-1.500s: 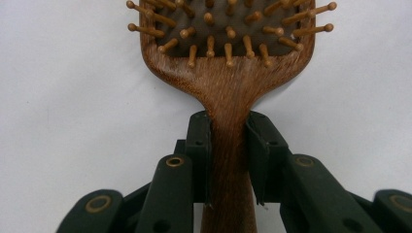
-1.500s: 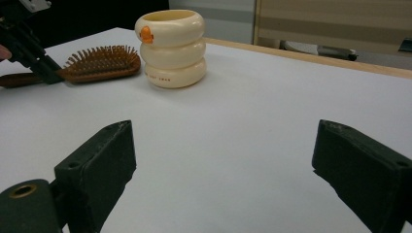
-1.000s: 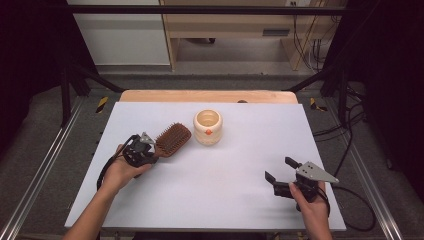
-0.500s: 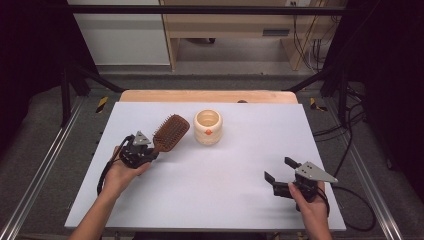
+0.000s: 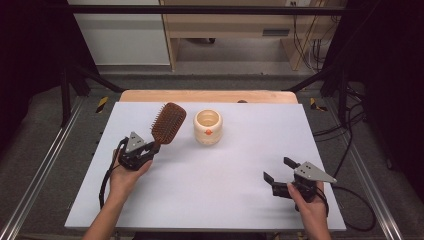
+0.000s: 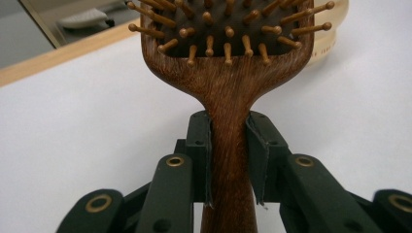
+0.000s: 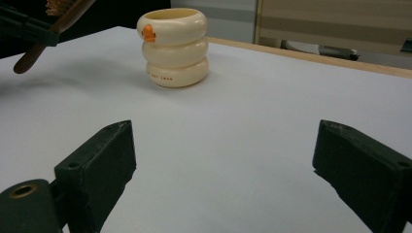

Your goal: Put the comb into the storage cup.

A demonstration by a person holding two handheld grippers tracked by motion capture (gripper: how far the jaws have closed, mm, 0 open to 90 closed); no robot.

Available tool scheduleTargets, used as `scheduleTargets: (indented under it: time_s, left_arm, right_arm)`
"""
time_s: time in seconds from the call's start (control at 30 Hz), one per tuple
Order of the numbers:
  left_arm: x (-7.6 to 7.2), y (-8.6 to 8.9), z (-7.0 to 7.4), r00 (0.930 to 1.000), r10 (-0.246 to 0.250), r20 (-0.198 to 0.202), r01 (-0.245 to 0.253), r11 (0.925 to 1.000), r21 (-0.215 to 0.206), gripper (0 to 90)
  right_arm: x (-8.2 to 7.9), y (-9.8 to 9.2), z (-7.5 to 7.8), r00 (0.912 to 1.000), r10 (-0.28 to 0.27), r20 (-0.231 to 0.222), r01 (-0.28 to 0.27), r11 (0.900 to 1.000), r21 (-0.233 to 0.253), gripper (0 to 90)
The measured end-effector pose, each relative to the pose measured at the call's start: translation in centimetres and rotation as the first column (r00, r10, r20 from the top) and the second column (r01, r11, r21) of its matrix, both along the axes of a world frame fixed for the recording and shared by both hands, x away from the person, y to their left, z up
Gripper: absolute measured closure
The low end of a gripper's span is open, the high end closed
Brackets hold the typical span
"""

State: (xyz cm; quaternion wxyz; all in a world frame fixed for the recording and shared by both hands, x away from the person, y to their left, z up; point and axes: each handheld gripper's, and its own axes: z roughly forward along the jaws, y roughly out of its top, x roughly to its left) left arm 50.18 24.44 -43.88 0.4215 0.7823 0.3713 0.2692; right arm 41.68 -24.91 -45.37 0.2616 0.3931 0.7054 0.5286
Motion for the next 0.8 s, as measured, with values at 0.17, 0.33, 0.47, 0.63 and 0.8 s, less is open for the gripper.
scheduleTargets:
  time_s: [0.17,0.33,0.47,0.63,0.8]
  left_arm:
    - [-0.6,0.2,0.1,0.9979,0.023,0.061,-0.019,0.9981,-0.059,72.6]
    - [-1.1,0.5,0.1,0.9965,0.032,0.077,-0.023,0.9932,-0.114,72.6]
    - [-1.6,0.5,0.2,0.9949,0.034,0.095,-0.021,0.9898,-0.141,72.6]
    - [-2.1,0.2,0.5,0.991,0.037,0.129,-0.016,0.987,-0.16,72.6]
    - [-2.4,0.1,0.6,0.9902,0.036,0.135,-0.011,0.9827,-0.185,72.6]
  right_arm:
    - [0.0,0.4,0.1,0.9999,0.009,0.004,-0.009,1.0,-0.004,8.5]
    - [-0.1,0.9,0.2,0.9999,0.013,0.008,-0.013,1.0,-0.001,7.9]
    - [-0.2,1.0,0.5,0.9998,0.012,0.018,-0.012,1.0,0.008,7.4]
    - [-0.2,1.3,0.6,0.9997,0.008,0.024,-0.009,1.0,0.024,6.5]
    - [-0.1,2.2,0.9,0.9996,0.011,0.026,-0.012,0.999,0.04,5.4]
